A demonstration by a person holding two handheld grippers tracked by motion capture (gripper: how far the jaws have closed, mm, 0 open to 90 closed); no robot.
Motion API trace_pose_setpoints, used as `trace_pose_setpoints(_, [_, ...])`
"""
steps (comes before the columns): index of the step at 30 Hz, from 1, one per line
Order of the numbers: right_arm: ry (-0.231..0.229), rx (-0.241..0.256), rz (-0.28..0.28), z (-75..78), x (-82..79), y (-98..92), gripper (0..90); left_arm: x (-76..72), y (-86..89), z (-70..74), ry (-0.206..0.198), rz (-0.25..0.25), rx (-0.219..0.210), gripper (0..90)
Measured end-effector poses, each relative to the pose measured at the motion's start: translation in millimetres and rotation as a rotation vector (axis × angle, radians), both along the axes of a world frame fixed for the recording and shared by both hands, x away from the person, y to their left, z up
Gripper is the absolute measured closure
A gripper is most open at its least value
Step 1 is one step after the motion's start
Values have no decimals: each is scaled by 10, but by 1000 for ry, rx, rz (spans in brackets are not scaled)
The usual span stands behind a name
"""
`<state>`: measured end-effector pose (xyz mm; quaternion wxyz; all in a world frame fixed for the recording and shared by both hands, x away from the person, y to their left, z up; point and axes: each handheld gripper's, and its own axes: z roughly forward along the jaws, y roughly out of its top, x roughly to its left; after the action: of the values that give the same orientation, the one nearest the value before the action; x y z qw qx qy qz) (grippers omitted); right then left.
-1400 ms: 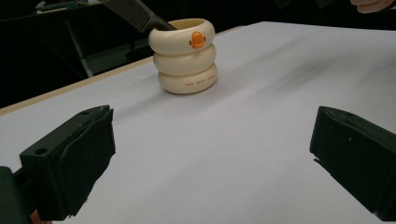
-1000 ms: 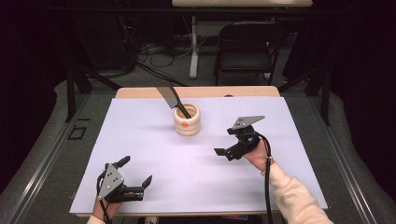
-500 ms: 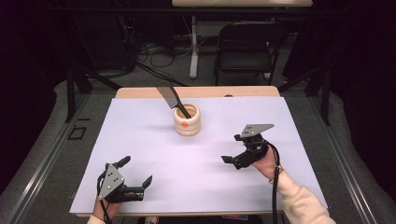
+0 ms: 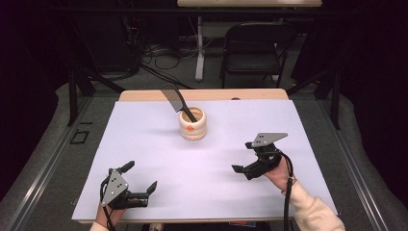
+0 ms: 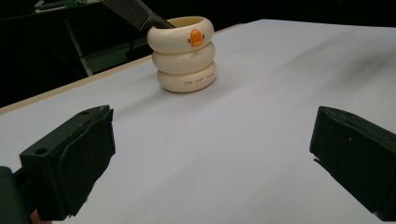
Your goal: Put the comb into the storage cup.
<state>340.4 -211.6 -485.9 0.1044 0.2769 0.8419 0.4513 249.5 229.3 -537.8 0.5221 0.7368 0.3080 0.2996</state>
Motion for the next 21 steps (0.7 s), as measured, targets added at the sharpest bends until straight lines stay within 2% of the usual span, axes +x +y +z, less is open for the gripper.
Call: trace_pose_setpoints(21, [-20,-9,-13,-17,-233,-129,0,0,-2,-1,1,0,1,2])
